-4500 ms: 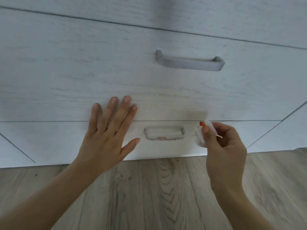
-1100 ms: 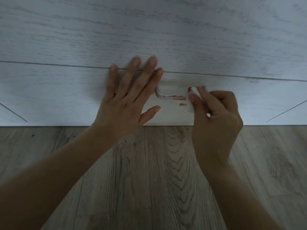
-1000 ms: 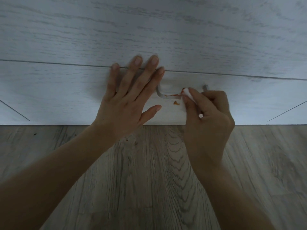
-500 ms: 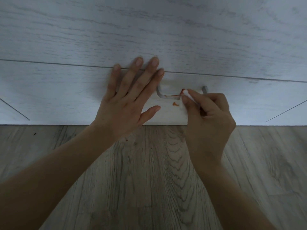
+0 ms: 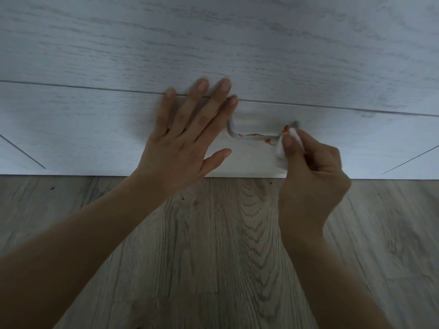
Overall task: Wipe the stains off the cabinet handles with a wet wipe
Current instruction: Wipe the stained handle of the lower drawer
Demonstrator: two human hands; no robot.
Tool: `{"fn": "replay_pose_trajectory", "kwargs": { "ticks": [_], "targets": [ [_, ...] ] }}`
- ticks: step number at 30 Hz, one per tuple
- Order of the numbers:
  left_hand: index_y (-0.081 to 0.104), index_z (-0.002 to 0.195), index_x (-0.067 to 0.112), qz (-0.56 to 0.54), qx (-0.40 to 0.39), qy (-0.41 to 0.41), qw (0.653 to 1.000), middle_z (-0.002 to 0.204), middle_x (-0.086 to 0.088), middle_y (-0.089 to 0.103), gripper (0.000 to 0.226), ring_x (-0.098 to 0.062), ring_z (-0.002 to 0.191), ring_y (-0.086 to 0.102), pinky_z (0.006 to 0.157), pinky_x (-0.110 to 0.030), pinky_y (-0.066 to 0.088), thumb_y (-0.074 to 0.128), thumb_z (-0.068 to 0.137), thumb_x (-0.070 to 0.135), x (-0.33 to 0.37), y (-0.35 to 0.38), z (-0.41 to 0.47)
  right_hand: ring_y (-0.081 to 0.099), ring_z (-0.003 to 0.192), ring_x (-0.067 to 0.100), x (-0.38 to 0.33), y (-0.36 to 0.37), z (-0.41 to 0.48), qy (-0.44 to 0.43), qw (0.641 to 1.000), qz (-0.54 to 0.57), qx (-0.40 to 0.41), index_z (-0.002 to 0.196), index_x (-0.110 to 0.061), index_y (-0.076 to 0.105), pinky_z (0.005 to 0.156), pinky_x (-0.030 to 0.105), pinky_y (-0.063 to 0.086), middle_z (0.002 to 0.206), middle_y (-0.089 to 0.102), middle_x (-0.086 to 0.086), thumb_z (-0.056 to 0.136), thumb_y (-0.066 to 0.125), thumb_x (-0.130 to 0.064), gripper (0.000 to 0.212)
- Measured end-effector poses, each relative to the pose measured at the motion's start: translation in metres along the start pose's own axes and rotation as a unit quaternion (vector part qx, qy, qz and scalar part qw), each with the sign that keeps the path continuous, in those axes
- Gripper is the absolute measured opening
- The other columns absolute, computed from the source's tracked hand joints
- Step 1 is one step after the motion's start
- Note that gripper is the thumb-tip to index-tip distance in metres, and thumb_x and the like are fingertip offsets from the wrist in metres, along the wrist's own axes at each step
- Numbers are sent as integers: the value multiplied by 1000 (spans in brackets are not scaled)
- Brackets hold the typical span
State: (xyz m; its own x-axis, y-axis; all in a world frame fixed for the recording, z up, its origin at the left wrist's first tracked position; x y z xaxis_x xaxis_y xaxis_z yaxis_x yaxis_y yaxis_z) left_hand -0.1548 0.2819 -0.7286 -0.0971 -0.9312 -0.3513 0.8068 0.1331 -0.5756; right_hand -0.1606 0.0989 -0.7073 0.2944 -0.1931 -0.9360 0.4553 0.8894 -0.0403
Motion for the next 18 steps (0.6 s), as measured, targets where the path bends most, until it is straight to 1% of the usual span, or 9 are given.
{"fn": "replay_pose_trajectory", "kwargs": {
  "ticks": [2,5,8,9,12,13,14,17,18],
  "targets": [
    [11,152,13,3,1,0,1000,154,-6,15,71,-27,141,7,116,-47,-2,34,99,53,1,0,0,58,75,-6,-4,2,0,-24,999,-27,-22,98,-23,68,68,5,43,80,59,-13,80,72,-14,21],
    [11,152,13,9,-1,3,1000,154,-7,16,71,-28,141,12,116,-48,-1,33,99,53,0,0,0,58,74,-7,-3,1,-1,-23,1000,-9,2,100,-18,69,68,5,43,80,60,-10,80,72,-14,21],
    [10,152,13,6,-6,9,1000,154,-7,15,70,-29,140,14,116,-47,0,32,99,54,-1,-1,0,56,71,-4,-12,16,-13,-64,996,-46,-50,101,-17,69,66,7,43,81,61,-6,81,71,-12,21],
    [10,152,13,3,-7,10,1000,154,-6,15,70,-29,141,14,116,-47,0,32,99,53,-1,-2,0,57,72,-4,-13,17,-13,-66,995,-45,-51,100,-18,69,66,7,44,81,61,-6,81,72,-13,21],
    [13,152,12,-5,-5,12,1000,154,-5,17,69,-27,141,16,116,-45,2,32,99,52,-3,-4,-1,58,75,-6,-7,8,-6,-22,1000,-1,5,99,-22,68,68,7,44,80,58,-12,81,71,-15,20],
    [14,152,12,-8,-6,14,1000,154,-5,17,69,-27,141,16,117,-45,2,32,99,52,-4,-5,-1,58,75,-5,-6,8,-6,-15,1000,7,8,99,-21,69,69,7,44,80,58,-12,81,71,-15,19],
    [14,152,12,-11,-7,16,1000,154,-5,17,69,-26,141,16,117,-45,3,32,100,52,-5,-5,-1,58,75,-5,-6,10,-8,-19,1000,3,-5,99,-20,69,69,7,44,81,58,-11,81,71,-14,19],
    [14,152,11,-17,-12,16,1000,154,-5,16,68,-26,142,14,117,-44,2,31,100,52,-6,-5,-1,57,74,-4,-12,21,-14,-63,994,-45,-79,101,-20,69,68,7,43,82,60,-7,82,70,-15,20],
    [15,152,11,-18,-12,17,1000,154,-5,17,68,-26,142,14,117,-44,2,31,100,52,-6,-6,-1,56,74,-5,-12,20,-13,-66,994,-47,-79,101,-20,69,67,6,42,82,59,-8,82,70,-16,20]
  ]
}}
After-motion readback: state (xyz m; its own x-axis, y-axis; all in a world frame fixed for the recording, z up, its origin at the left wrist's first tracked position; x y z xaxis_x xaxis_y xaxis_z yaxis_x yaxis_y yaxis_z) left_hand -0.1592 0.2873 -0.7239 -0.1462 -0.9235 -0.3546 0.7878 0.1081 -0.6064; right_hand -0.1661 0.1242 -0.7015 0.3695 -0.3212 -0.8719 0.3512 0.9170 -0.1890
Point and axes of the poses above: each hand's wrist, its own z-axis towards the middle knuckle, its own y-axis out of the palm, x = y × z, the point moved 5 cm from there along z, towards the middle knuckle
